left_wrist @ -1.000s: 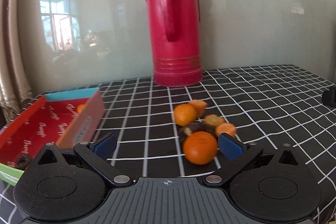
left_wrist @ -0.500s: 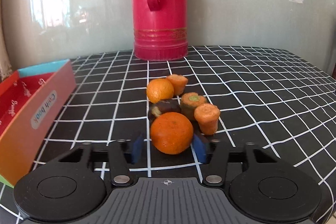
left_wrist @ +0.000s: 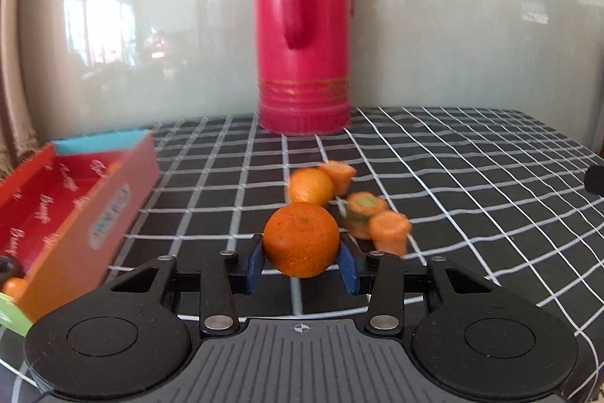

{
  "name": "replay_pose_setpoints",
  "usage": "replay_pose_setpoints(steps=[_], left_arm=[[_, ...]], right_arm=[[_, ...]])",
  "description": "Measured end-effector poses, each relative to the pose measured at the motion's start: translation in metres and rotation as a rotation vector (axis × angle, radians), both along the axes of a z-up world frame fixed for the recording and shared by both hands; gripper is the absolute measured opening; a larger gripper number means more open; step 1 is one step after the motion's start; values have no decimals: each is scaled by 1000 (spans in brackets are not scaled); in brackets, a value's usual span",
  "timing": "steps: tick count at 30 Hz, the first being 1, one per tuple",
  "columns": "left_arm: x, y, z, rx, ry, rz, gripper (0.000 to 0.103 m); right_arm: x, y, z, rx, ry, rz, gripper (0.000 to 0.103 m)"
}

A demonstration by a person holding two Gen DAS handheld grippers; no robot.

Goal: Organize fruits
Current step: 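Lower the large orange into the red box and open the left tool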

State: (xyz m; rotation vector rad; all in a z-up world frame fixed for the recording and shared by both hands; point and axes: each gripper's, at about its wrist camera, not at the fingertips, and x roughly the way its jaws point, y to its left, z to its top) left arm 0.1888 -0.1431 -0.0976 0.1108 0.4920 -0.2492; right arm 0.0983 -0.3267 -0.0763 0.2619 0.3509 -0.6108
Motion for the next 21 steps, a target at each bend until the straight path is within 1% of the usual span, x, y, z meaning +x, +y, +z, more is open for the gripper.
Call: replay_pose_setpoints(steps=[5, 8, 11, 14, 21], left_arm=[[-5, 30, 14, -13, -63, 79, 42], [-6, 50, 21, -13, -103, 147, 42], [-3, 72, 26, -14, -123, 226, 42], [3, 95, 29, -18, -118, 297, 42], [15, 133, 26, -17, -59, 425, 42]], right_arm=[[8, 15, 1, -5, -1, 44, 97], [12, 25, 1, -8, 2, 77, 97], [18, 34, -1, -14, 11, 106, 97], [23, 41, 0, -16, 16, 130, 97], [27, 51, 1, -17, 14, 159, 97]])
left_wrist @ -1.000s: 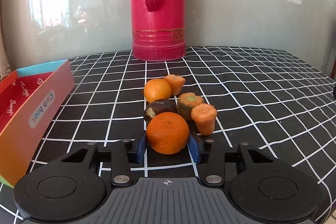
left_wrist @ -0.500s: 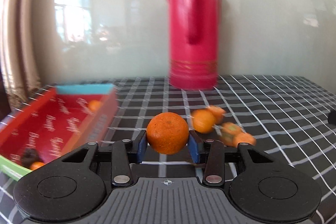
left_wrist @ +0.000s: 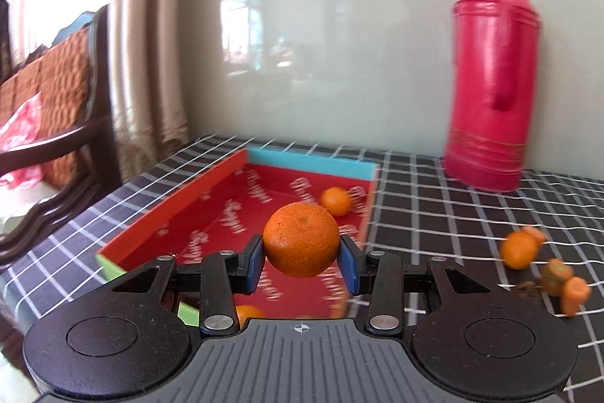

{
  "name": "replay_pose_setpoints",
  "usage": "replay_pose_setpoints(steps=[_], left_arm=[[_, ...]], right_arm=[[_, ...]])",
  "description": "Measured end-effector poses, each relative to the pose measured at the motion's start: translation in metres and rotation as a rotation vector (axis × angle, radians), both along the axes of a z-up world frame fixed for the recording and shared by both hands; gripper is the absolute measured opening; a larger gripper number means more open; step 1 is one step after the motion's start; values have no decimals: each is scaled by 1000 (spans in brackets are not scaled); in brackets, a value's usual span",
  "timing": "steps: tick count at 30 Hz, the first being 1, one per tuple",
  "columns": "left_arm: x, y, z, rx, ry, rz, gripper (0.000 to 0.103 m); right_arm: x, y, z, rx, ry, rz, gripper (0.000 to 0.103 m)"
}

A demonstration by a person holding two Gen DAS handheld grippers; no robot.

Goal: Organize fruits
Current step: 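Lower the large orange into the red box and open the left tool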

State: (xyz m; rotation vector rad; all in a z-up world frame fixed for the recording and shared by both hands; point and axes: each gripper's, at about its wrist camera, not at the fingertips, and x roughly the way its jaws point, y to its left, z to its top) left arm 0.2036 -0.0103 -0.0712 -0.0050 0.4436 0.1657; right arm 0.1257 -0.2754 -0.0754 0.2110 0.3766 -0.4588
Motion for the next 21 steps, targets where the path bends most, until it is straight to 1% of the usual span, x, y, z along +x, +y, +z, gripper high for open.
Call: replay_pose_setpoints(steps=[4, 7, 8, 9, 10, 11, 12, 14, 16, 18, 21], left_arm=[[11, 16, -8, -46, 83, 54, 42], [10, 22, -8, -45, 82, 76, 43], [9, 24, -7, -52, 79, 78, 50], [8, 26, -7, -60, 78, 86, 67], [6, 27, -5, -61, 67, 88, 73], [4, 28, -3, -56, 53, 101, 81], [1, 29, -1, -49, 37, 113, 85], [-2, 34, 1, -47, 27, 119, 87], [-2, 40, 1, -55, 33, 118, 87], [-4, 45, 2, -43, 30, 124, 88], [-8, 55, 3, -29, 24, 141, 95]], right_arm=[[4, 5, -1, 8, 5, 25, 97], [7, 9, -2, 8, 7, 56, 97], [8, 11, -2, 11, 7, 71, 97], [9, 13, -2, 13, 7, 84, 97], [11, 16, -2, 14, 9, 95, 97], [13, 18, -2, 17, 11, 110, 97], [15, 21, -2, 22, 13, 125, 97], [19, 28, -2, 29, 15, 156, 97], [24, 36, -3, 37, 19, 199, 97], [30, 46, -4, 37, 25, 242, 97], [38, 63, -5, 23, 41, 309, 95]])
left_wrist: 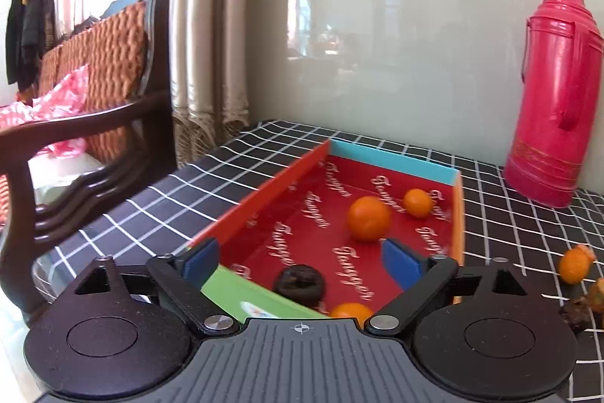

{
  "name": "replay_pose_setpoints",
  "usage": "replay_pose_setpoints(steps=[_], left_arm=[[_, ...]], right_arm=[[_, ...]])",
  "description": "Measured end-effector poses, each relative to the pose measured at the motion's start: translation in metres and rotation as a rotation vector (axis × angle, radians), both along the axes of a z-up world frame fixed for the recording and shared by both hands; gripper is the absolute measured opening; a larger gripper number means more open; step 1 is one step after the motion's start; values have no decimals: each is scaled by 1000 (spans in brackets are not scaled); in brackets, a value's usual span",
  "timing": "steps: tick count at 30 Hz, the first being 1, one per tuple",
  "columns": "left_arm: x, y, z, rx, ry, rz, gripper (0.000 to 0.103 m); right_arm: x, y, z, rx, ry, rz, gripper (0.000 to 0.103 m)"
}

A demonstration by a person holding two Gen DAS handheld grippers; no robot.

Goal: Organize fruits
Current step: 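Grasp the second dark brown fruit with the right tool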

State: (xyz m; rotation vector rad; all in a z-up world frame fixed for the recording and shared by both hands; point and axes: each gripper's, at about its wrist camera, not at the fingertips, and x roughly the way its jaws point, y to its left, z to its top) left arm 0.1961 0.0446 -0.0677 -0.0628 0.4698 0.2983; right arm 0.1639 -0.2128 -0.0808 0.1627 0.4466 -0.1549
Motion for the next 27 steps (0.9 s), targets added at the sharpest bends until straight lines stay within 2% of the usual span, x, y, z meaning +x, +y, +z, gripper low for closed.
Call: replay_pose_setpoints(steps=[5, 6, 12, 18, 22, 23, 24, 25, 27], left_arm=[[-5, 15, 1, 13, 3, 19, 96], [-7, 19, 1, 17, 2, 23, 96], [-14, 41, 2, 26, 1, 52, 96], [-19, 61, 3, 13, -3, 86, 97], [-21, 65, 3, 10, -8, 91, 97], [-22, 66, 3, 12, -9, 92, 97], [-22, 66, 4, 13, -10, 93, 97], [-23, 67, 4, 14, -12, 94, 97], [-23, 69, 3, 12, -12, 99, 97]], right_arm=[[19, 24, -7, -33, 51, 62, 89], [23, 27, -8, -34, 64, 70, 85], [39, 34, -18, -32, 134, 53, 78], [51, 31, -27, -3, 180, 44, 58], [53, 33, -28, -28, 178, 35, 53], [54, 35, -29, -41, 178, 33, 48], [55, 36, -29, -53, 176, 33, 36], [55, 37, -28, -54, 173, 40, 33], [54, 38, -28, -43, 169, 54, 33]])
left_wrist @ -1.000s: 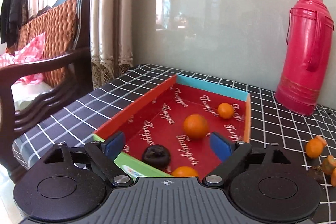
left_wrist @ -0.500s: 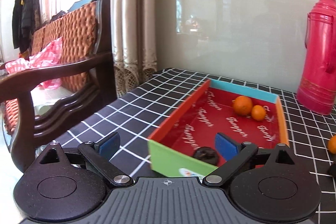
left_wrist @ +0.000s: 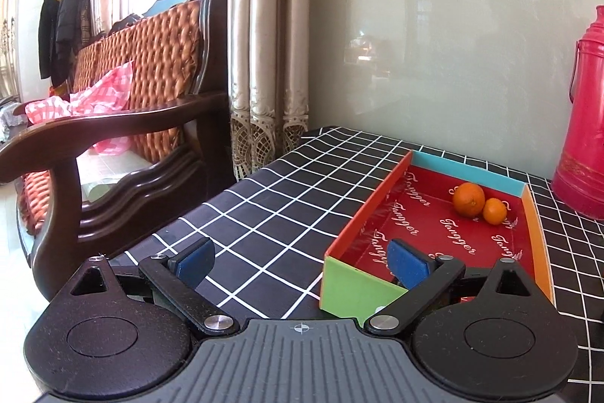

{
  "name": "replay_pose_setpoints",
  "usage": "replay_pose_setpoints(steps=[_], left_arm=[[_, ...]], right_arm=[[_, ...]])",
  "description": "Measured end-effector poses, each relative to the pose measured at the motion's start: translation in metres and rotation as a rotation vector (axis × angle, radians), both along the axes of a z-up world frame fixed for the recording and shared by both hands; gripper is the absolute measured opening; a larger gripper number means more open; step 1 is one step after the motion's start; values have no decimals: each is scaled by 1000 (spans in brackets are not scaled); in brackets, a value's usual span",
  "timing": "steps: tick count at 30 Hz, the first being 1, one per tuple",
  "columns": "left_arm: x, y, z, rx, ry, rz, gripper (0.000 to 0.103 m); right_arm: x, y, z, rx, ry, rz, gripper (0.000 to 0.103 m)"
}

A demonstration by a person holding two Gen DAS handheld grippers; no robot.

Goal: Organize fruits
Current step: 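Carry the dark fruit into the red box and open the right tool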

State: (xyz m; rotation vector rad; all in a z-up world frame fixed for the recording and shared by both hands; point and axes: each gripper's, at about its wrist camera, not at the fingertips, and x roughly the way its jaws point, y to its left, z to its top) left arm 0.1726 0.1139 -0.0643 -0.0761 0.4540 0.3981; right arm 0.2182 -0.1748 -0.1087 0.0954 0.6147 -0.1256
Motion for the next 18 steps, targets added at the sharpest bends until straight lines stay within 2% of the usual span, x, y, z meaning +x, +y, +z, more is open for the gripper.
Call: replay_pose_setpoints(steps=[3, 6, 13, 18], left_arm=[[-2, 5, 1, -7, -3, 14, 97], [-4, 12, 1, -15, -6, 33, 97], [-12, 29, 0, -17, -6, 74, 97], [-17, 41, 0, -8, -9, 100, 98]], right_arm=[[-1, 2, 2, 28, -14, 22, 32], [-8, 7, 13, 82, -79, 78, 32], [-31, 45, 45, 148, -273, 325, 32], [-30, 82, 47, 113, -275, 477, 32]])
